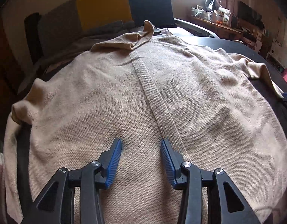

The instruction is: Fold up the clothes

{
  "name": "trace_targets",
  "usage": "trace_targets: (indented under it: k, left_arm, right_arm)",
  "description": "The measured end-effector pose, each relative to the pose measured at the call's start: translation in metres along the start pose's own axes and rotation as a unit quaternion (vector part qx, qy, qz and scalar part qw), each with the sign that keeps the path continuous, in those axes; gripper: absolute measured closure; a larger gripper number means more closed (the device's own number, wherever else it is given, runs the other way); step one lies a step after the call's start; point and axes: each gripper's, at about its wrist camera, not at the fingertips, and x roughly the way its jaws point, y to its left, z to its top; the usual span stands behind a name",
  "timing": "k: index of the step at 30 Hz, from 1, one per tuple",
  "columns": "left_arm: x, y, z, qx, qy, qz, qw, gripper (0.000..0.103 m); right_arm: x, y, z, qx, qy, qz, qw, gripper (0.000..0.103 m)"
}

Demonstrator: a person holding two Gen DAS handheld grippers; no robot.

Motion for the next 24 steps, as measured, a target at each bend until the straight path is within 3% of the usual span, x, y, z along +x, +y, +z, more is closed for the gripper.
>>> trace_targets:
  k: [4,9,14,17,19,22,24]
  left_arm:
    - [-0.004,0.002,0.010,0.001,0.016,-0.025,0.9996,0.059]
    - [-0.022,-0.011,0.045,0.040,-0.036,-0.044,0.9976,0.058]
    - [-0.013,-0.052,0.096,0.106,-0.073,-0.063,0.9897,0.058]
    - [0.001,-0.072,0.118,0.122,-0.082,-0.079,0.9860,0.058]
    - [0.012,-0.078,0.128,0.125,-0.082,-0.082,0.9853,0.058]
    - [0.028,-0.077,0.139,0.113,-0.079,-0.075,0.9876,0.058]
    - [0.038,-0.077,0.147,0.105,-0.076,-0.070,0.9890,0.058]
  right_arm:
    - [0.022,-0.067,0.045,0.060,0.016,-0.031,0.998,0.000]
    - [0.012,-0.109,0.073,0.121,0.058,-0.037,0.990,0.000]
    - [-0.040,-0.060,0.092,0.064,0.028,0.048,0.996,0.000]
    - [-0.066,-0.026,0.084,0.016,0.034,0.070,0.997,0.000]
    - [-0.074,-0.006,0.088,0.025,0.015,0.076,0.997,0.000]
    - [-0.053,0.002,0.101,0.072,0.012,0.087,0.994,0.000]
    - [-0.021,0.008,0.107,0.073,0.018,0.053,0.996,0.000]
